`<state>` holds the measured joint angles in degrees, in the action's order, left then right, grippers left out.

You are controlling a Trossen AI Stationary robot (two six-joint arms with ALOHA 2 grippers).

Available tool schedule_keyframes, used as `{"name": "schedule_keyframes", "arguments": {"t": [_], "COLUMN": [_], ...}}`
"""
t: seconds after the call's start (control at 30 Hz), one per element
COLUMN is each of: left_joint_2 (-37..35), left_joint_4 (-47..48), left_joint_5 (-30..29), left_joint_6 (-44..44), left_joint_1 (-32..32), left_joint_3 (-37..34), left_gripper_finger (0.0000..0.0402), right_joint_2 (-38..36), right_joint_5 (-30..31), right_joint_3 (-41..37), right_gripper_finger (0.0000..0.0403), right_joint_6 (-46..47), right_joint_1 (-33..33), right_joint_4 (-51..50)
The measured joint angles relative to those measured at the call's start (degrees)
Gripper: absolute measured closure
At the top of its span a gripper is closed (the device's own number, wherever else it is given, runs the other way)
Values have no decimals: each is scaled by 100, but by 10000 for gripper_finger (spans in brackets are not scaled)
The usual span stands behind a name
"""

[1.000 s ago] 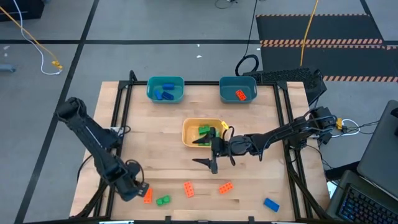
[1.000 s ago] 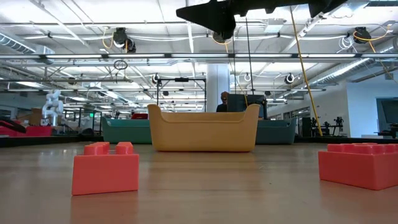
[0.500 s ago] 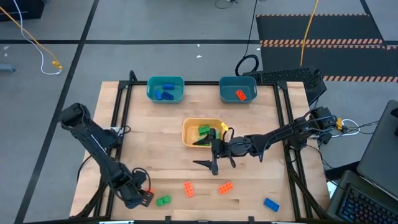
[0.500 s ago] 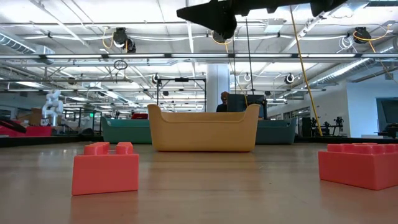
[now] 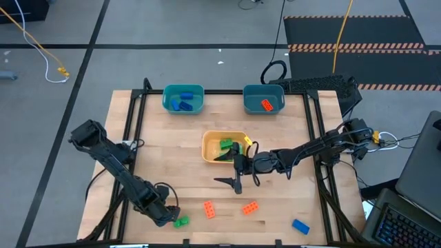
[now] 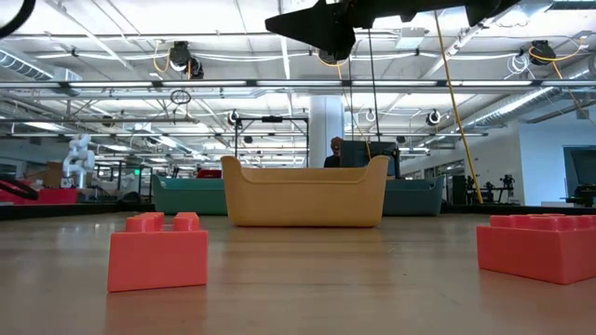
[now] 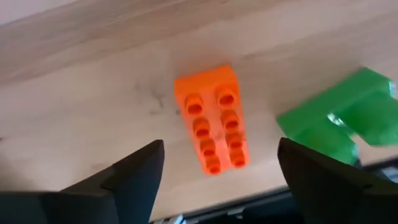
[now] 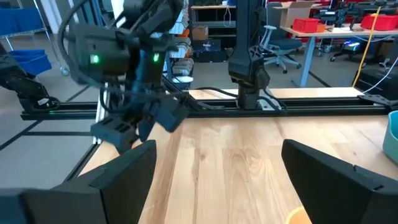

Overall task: Sort & place blocks by color
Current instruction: Put the orange game piece into the blue bin

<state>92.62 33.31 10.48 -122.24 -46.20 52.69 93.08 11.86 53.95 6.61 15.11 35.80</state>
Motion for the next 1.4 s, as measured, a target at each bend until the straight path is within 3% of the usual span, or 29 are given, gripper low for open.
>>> {"name": "schedule_keyframes", "arguments": {"t": [0.2,0.33,0.47,0.67,0.93,1.2,1.4], "left_joint_2": [418,529,537,514,-242,-1695,-2440], "left_joint_4": [-221,-205,-107,-18,819,1751,1042], "left_joint_5": [-3,50,111,286,304,-667,-2143], "left_joint_6": [24,238,545,1484,3143,4986,7396], "left_joint_1": [56,126,225,541,1573,2880,4053], "left_joint_3": [0,4,4,4,-7,-2,0], "left_gripper_finger": [82,104,156,267,266,265,249], "right_joint_2": [0,0,0,0,-2,-2,-2], "right_joint_5": [2,2,2,17,42,179,365], "right_joint_3": [0,0,0,0,0,0,0], "right_gripper_finger": [64,64,64,64,64,64,64], "right_joint_6": [-24,-48,-65,-148,-195,-59,16], "right_joint_1": [0,-4,-4,-11,-13,-13,-11], "right_joint_4": [43,89,121,123,116,83,-343]}}
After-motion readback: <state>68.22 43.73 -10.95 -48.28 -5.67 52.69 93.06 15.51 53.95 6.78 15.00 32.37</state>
